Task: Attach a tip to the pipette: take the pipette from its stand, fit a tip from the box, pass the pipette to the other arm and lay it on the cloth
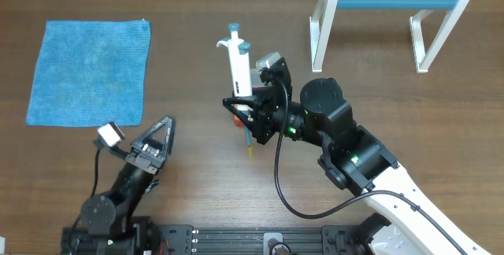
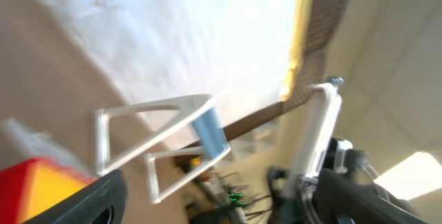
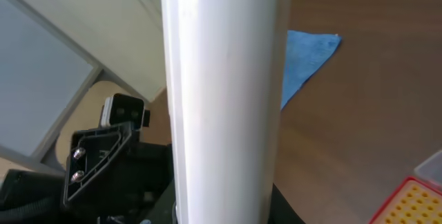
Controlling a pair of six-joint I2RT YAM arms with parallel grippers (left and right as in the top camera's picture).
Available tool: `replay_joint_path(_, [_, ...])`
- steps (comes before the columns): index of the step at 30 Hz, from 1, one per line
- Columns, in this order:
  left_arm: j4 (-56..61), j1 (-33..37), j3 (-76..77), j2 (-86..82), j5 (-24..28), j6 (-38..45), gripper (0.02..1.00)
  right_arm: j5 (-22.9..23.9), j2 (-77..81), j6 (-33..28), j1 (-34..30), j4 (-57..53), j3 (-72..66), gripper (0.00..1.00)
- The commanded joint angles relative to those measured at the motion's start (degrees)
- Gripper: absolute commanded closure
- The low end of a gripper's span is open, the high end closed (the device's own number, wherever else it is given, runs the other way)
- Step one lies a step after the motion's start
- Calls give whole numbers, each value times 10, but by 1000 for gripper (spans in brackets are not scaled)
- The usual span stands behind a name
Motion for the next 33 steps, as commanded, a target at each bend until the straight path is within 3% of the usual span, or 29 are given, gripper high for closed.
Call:
replay_joint_path(1, [59, 1, 49, 118, 89, -29, 143, -67, 1, 26, -3, 7, 7, 923])
replay_joint_path(5, [134, 1, 137, 266, 187, 23, 148, -90, 1, 28, -9, 8, 7, 923])
replay_joint_path(7, [184, 1, 207, 368, 274, 60, 150, -91, 1, 27, -16, 8, 7, 923])
replay_joint_path(11, [312, -28, 347, 556, 427, 55, 187, -91, 1, 27, -26, 9, 7, 923])
replay_joint_path(16, [346, -83, 466, 688, 479, 64, 189, -92, 1, 27, -26, 12, 7, 923])
replay_joint_path(23, [370, -124, 513, 782, 475, 65, 205, -100, 0, 27, -26, 38, 7, 923])
replay_joint_path(28, [400, -130, 513, 782, 457, 58, 531, -102, 0, 27, -26, 39, 7, 923])
replay_joint_path(29, [403, -131, 513, 782, 451, 58, 630, -104, 0, 27, -26, 39, 7, 923])
replay_joint_path(31, [403, -135, 513, 782, 438, 58, 923, -111, 0, 27, -26, 38, 7, 925])
replay_joint_path(32, [403, -138, 513, 782, 432, 58, 991, -115, 0, 27, -26, 38, 7, 923])
replay_joint_path(33, [403, -143, 513, 782, 421, 58, 991, -115, 0, 27, -26, 38, 7, 923])
